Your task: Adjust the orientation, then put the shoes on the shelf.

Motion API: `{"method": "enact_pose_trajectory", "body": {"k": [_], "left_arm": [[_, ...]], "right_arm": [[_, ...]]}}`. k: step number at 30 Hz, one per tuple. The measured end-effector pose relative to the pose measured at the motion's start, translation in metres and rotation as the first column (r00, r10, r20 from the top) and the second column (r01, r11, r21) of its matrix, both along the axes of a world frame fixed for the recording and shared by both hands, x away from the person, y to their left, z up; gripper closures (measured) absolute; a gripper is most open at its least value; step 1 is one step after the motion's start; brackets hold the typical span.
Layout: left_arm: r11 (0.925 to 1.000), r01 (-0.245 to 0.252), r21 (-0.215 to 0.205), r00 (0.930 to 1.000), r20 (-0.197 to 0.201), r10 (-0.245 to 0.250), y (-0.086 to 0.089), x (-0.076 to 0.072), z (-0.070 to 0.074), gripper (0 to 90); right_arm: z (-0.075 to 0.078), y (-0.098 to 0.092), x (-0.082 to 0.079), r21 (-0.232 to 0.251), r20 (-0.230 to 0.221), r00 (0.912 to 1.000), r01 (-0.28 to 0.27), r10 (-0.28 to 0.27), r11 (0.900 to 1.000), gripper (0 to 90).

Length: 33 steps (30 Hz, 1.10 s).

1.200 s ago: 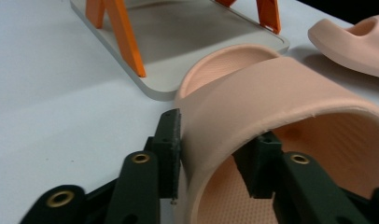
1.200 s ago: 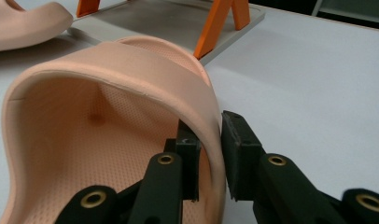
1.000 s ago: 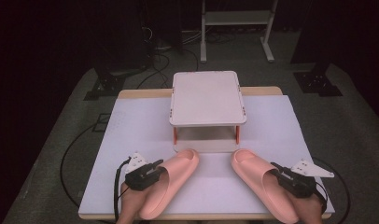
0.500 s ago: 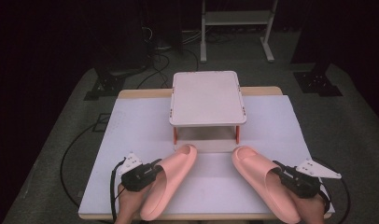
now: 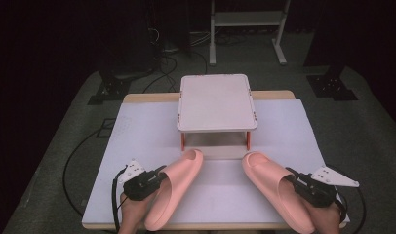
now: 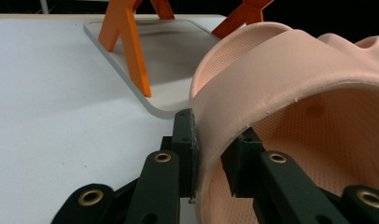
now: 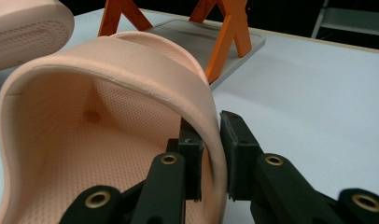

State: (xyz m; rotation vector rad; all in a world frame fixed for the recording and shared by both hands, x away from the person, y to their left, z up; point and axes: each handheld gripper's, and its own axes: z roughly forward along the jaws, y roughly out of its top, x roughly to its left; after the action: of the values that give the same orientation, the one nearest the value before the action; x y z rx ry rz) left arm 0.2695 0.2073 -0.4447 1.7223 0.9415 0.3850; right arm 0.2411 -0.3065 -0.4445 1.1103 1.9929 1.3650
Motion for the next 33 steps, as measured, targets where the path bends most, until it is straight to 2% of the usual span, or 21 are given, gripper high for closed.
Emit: {"method": "enact_pose_trajectory", "body": {"k": [4, 20, 33], "left_arm": [[0.9999, 0.008, 0.006, 1.0, 0.005, -0.008, -0.001, -0.001, 0.001, 76.2], [0.9992, 0.037, -0.018, 0.999, 0.025, -0.037, -0.002, -0.004, 0.013, 76.2], [0.9963, 0.077, -0.038, 0.9962, 0.043, -0.076, -0.011, -0.001, 0.031, 76.2]], "right_arm": [[0.0, 0.0, 0.0, -0.005, -0.002, 1.0, -0.006, 0.006, 1.0, 78.8], [0.008, 0.002, -0.006, 0.001, 0.001, 0.9999, -0.01, 0.01, 1.0, 78.8], [0.029, 0.012, -0.005, 0.027, 0.03, 0.9987, -0.042, 0.041, 0.999, 78.9]]}}
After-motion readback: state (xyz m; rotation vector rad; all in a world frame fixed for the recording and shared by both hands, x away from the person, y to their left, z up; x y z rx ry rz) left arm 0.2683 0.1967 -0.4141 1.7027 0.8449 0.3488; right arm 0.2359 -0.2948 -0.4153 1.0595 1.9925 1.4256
